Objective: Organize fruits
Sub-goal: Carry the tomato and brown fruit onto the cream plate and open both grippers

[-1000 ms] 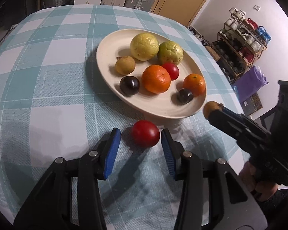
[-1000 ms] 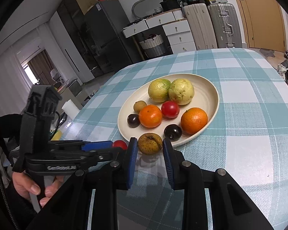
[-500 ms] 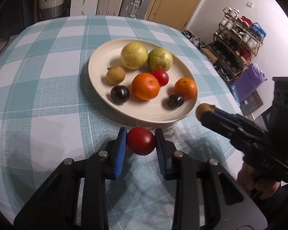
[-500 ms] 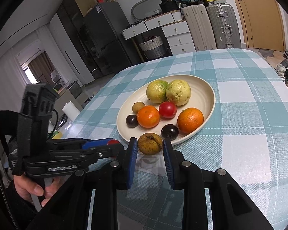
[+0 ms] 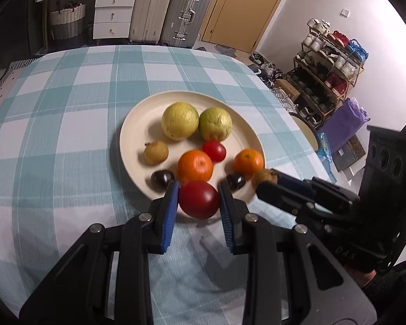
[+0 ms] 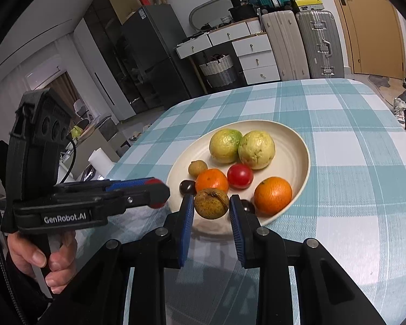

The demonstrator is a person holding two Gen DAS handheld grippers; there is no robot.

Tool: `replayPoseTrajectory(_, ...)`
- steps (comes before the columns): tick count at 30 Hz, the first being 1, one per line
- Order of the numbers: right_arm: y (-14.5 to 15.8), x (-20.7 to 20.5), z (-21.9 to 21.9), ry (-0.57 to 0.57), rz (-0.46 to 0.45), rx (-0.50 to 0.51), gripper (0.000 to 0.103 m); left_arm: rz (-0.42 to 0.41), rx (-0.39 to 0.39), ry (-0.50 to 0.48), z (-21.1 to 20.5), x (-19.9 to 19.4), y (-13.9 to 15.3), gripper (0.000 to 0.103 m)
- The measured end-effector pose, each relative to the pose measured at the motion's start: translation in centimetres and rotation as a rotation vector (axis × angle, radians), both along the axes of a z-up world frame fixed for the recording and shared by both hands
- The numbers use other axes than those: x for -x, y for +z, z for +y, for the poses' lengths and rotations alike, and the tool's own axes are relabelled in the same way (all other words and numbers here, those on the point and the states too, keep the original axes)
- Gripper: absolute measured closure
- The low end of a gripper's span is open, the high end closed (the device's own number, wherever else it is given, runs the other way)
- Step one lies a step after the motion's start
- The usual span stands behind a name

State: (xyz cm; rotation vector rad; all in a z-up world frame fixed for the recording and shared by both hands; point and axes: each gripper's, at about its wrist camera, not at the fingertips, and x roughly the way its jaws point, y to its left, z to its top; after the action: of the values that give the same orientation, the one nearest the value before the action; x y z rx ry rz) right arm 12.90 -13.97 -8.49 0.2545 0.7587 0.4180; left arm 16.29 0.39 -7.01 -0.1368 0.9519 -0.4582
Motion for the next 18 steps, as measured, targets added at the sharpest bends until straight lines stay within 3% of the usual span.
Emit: replayPoseTrajectory(18,-0.5,-4.0,-0.1,-0.007,0.031,0.065,0.075,0.025,0.032,-0.005,-2.5,-6.6,-0.4,0.076)
